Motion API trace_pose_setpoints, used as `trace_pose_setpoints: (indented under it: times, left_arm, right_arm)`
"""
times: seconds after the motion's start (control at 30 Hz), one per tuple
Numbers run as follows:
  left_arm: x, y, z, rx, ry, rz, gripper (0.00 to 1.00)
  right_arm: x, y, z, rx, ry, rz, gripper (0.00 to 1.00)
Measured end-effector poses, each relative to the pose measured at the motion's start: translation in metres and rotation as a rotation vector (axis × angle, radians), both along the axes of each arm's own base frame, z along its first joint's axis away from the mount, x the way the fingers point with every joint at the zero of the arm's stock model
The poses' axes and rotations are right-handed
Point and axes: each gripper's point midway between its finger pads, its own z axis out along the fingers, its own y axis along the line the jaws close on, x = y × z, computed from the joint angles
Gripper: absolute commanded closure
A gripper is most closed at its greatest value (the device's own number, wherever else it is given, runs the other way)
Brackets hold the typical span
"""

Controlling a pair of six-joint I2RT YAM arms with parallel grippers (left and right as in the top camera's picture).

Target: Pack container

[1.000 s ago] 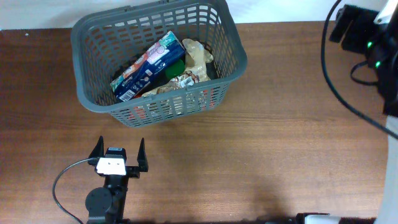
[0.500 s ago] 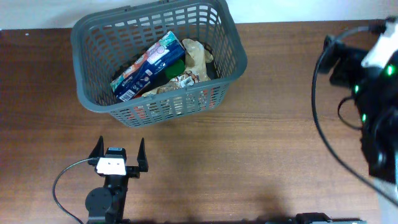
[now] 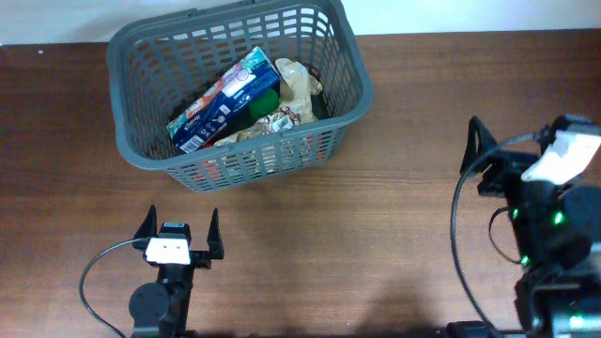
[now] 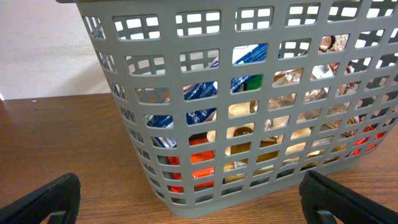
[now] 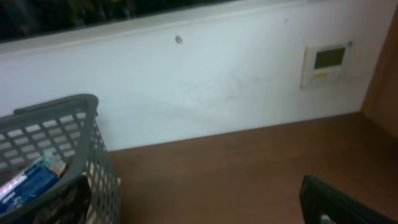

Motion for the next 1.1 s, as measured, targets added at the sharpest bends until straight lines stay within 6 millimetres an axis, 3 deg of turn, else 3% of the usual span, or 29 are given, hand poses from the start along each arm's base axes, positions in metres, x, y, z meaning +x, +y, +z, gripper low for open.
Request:
trace_pose_setpoints:
  times: [0.27,0.53,1.1]
  left_arm:
    - [0.0,0.0,0.0,0.0,0.0,0.0,0.01]
    - [0.0,0.0,0.0,0.0,0.0,0.0,0.01]
    - [0.0,0.0,0.0,0.0,0.0,0.0,0.01]
  right_arm:
    - [-0.011,0.003,-0.043,0.002,-0.152,0.02,0.01]
    - [-0.022,0.008,-0.089,0.004,-0.181,0.045,0.01]
    - [-0.032,0.009,-0.148,0.004,-0.148,0.053,0.01]
